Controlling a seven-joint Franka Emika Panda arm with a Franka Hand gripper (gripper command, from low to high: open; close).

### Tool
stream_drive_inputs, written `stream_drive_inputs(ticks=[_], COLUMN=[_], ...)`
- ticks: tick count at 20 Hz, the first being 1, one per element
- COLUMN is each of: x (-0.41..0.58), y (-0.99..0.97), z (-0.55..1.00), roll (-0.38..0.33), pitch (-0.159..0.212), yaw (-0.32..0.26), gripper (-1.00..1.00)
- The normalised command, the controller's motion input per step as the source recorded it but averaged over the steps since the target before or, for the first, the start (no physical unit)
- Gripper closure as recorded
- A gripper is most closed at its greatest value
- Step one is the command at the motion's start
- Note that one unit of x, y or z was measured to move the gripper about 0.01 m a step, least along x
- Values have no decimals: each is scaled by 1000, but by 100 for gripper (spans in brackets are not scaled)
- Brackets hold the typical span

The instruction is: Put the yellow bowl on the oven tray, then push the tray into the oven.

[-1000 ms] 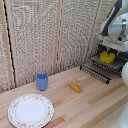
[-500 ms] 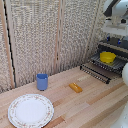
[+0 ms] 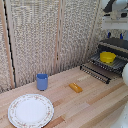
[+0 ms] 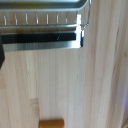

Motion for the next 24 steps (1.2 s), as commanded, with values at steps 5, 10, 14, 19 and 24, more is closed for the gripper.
stream_drive_inputs(ticks=[5,10,14,19,24], x=[-104,-73,-17,-43,-58], y=[-7,17,110,116,14], z=[0,170,199,146,27], roll=[-253,-135,-73,-76,-142], pitch=[97,158,194,211,168], yaw=[257,304,319,319,310], gripper=[-100,-100,-100,-100,-100])
